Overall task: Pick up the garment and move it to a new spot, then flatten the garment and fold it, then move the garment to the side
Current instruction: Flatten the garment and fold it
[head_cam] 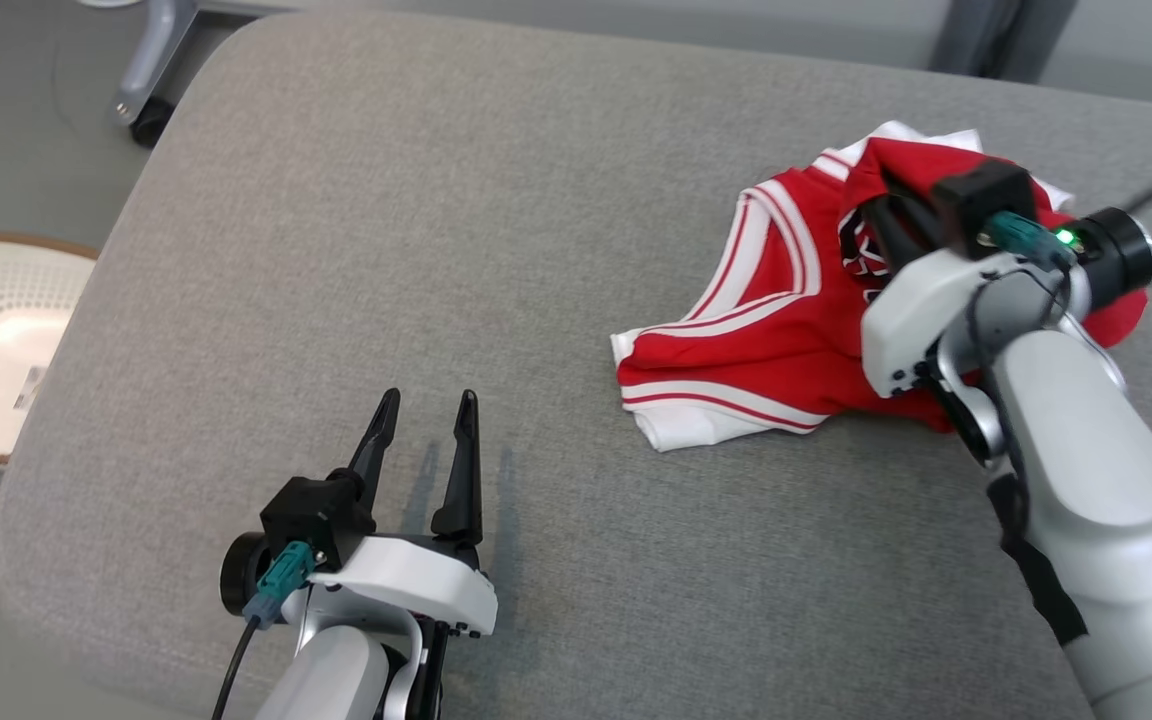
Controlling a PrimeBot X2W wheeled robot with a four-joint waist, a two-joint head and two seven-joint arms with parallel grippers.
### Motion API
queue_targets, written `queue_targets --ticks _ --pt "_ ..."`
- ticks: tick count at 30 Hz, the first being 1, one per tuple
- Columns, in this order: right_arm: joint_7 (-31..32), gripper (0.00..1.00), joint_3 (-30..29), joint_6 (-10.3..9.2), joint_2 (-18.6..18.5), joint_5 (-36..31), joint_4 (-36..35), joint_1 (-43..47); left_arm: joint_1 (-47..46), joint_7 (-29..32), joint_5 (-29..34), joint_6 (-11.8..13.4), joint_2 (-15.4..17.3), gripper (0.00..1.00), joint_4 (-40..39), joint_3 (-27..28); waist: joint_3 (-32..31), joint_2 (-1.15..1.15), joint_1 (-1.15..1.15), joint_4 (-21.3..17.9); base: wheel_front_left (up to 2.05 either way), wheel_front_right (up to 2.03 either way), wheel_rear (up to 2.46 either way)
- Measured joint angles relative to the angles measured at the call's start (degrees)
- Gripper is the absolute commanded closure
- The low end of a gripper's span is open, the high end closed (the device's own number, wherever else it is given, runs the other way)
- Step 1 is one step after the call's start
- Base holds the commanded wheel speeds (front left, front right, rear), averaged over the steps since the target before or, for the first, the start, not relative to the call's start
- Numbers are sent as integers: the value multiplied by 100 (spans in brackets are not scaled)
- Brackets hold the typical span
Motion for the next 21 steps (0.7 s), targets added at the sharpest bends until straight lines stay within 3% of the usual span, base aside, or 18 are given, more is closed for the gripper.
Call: queue_targets --ticks 3,4,6,7,14,21 --pt "-134 100 275 0 107 -16 642 -351 -60 0 -51 43 1 0 -11 -54 136 0 0 128 0 0 0" --pt "-182 96 365 0 137 -22 853 -452 -81 0 -52 47 2 0 -14 -57 175 0 0 160 0 0 0" --pt "-311 54 510 0 171 -18 1192 -612 -85 0 -56 86 1 0 -12 -59 232 0 0 199 0 0 0" --pt "-370 0 583 0 196 18 1338 -668 -85 0 -58 92 1 0 -4 -53 243 0 0 200 0 0 0" --pt "-891 0 1038 0 243 667 1796 -809 -63 0 3 96 1 0 69 76 132 0 0 -132 0 0 0" --pt "-1229 0 1068 0 -66 1133 1388 -534 64 0 166 37 0 0 169 222 -105 0 0 -659 0 0 0"
